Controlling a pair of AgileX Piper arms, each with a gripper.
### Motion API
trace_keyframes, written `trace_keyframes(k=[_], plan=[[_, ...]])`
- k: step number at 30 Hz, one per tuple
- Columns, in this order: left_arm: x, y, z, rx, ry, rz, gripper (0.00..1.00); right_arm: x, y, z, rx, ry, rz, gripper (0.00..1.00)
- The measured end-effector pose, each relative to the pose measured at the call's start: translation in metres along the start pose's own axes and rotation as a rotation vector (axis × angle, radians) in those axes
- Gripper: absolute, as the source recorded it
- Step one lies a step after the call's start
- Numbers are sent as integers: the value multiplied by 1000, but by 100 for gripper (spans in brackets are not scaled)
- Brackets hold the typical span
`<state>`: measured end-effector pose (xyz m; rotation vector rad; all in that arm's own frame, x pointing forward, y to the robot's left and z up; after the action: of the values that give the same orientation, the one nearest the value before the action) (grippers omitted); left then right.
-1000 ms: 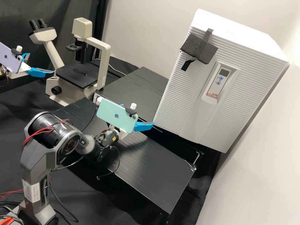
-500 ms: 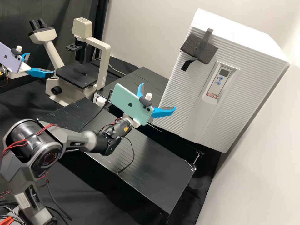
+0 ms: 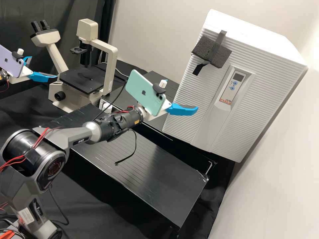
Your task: Open the incubator door.
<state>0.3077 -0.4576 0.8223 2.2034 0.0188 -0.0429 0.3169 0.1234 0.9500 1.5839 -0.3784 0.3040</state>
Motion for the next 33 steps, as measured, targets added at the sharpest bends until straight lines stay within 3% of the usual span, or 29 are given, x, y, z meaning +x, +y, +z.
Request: trace_keyframes(k=[10,17,25,26,33], plan=[[0,0,0,0,0,0,100,8,13,-20,-32,-14,59,100],[0,0,0,0,0,0,100,16,10,-21,-63,-34,62,100],[0,0,0,0,0,0,100,21,2,-15,-57,-65,38,100],[0,0,0,0,0,0,100,21,1,-15,-57,-67,31,0],[0,0,0,0,0,0,100,22,2,-14,-51,-69,34,0]])
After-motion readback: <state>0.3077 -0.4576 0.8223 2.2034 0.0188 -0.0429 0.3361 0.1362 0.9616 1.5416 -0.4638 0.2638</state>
